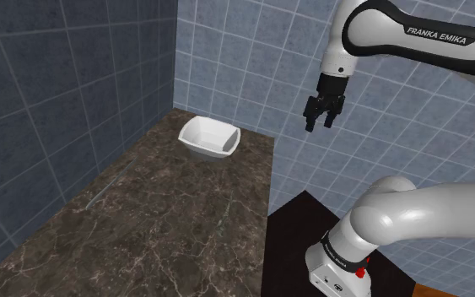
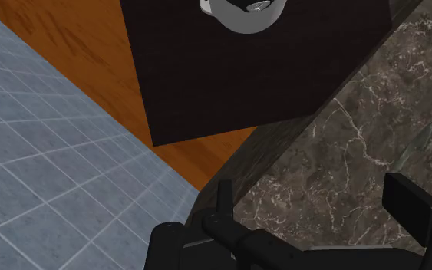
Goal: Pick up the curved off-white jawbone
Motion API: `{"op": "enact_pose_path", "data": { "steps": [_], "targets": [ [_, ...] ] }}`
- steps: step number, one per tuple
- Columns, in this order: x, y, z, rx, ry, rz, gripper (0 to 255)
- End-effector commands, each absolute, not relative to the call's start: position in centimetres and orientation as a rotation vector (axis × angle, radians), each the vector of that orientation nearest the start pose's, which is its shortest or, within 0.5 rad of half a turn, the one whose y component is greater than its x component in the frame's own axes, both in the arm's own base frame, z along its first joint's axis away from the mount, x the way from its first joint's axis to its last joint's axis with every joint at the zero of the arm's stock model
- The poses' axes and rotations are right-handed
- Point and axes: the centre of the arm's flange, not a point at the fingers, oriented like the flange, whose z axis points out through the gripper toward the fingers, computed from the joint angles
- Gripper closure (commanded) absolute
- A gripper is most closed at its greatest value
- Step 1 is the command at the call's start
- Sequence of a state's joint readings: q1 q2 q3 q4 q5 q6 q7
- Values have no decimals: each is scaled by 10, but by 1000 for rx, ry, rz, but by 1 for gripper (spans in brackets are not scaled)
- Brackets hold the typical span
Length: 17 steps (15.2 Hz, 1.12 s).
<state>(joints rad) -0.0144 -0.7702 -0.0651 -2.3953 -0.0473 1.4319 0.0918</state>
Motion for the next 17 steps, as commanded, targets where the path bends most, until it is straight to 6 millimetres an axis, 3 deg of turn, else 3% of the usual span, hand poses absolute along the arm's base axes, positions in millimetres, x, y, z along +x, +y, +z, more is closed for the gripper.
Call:
{"op": "enact_pose_path", "data": {
  "steps": [1, 9, 17],
  "targets": [
    [292, -34, 556, -3123, 236, 305, 0],
    [265, 50, 490, -3121, 584, 169, 0],
    [262, 133, 418, -3074, 931, 28, 0]
  ]
}}
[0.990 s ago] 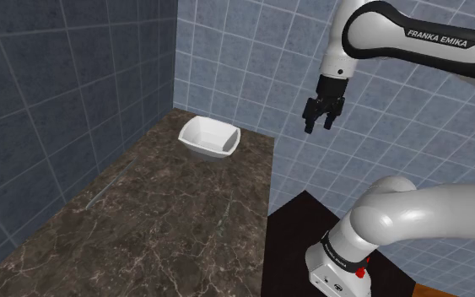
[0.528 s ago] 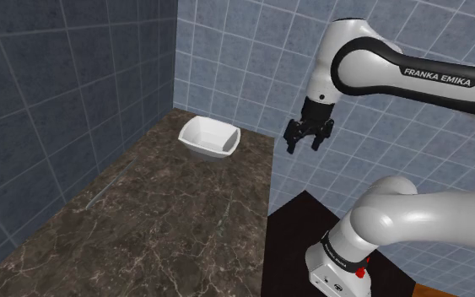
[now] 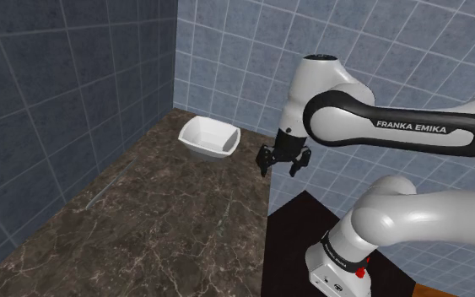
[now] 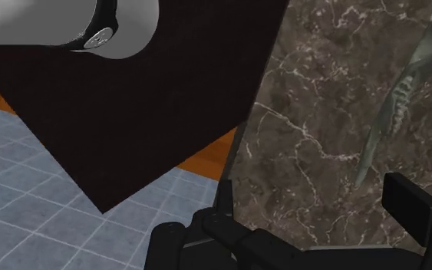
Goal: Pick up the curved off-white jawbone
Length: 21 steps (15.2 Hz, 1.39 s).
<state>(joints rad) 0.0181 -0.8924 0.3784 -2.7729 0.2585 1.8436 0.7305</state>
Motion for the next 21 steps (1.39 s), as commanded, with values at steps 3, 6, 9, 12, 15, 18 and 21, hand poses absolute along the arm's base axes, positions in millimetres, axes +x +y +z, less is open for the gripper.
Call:
{"op": "enact_pose_path", "data": {
  "steps": [3, 6, 9, 12, 15, 18, 21],
  "targets": [
    [267, 162, 390, -3045, 1060, -26, 0],
    [275, 191, 361, -3009, 1188, -80, 0],
    [287, 218, 332, -2967, 1315, -134, 0],
    [301, 243, 303, -2918, 1439, -189, 0],
    [305, 248, 286, -2907, 1466, -201, 0],
    [305, 248, 270, -2907, 1466, -201, 0],
    [305, 248, 257, -2907, 1466, -201, 0]
  ]
}}
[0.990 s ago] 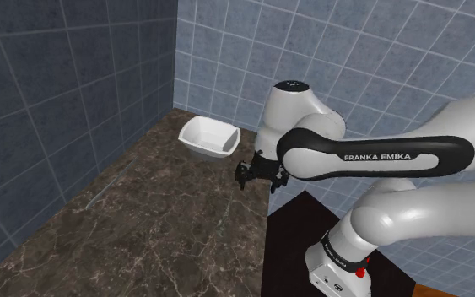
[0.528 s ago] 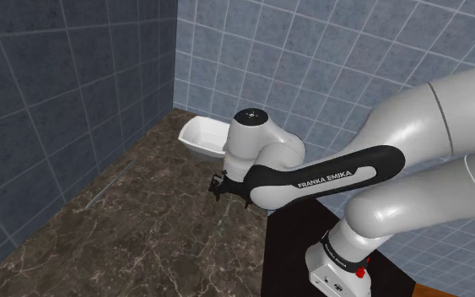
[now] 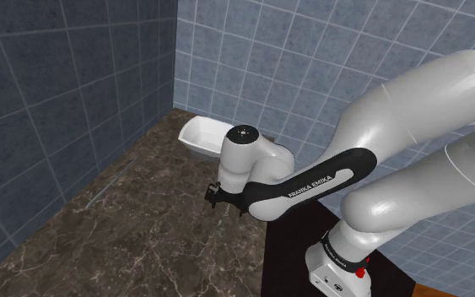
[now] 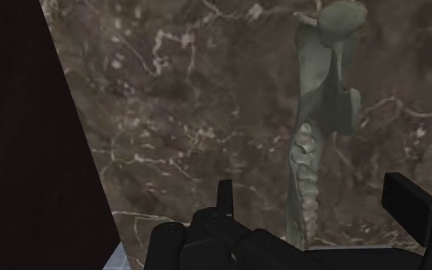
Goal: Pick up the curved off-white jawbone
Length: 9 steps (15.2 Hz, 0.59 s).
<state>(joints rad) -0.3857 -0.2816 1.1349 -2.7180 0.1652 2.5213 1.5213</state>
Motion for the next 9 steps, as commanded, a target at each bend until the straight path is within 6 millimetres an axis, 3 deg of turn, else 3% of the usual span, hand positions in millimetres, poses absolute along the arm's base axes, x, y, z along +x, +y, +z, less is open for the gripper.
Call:
{"op": "enact_pose_path", "data": {
  "steps": [1, 2, 9],
  "targets": [
    [305, 248, 257, -2907, 1466, -201, 0],
    [304, 249, 257, -2907, 1466, -201, 255],
    [304, 248, 257, -2907, 1466, -201, 255]
  ]
}}
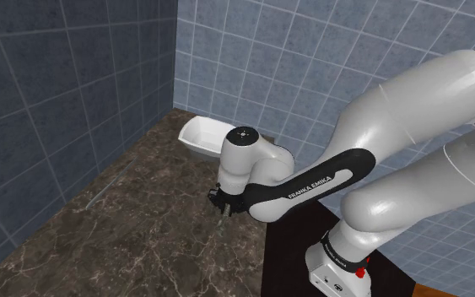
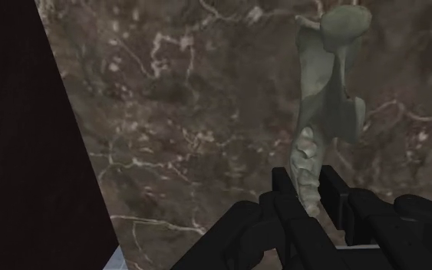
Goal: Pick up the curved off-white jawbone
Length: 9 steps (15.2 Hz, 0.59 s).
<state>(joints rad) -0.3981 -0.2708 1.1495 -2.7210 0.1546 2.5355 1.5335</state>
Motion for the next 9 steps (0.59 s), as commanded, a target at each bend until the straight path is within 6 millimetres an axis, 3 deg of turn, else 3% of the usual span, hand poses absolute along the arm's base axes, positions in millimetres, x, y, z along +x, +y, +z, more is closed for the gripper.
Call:
{"op": "enact_pose_path", "data": {
  "steps": [1, 9],
  "targets": [
    [304, 248, 257, -2907, 1466, -201, 255],
    [305, 248, 294, -2907, 1466, -201, 255]
  ]
}}
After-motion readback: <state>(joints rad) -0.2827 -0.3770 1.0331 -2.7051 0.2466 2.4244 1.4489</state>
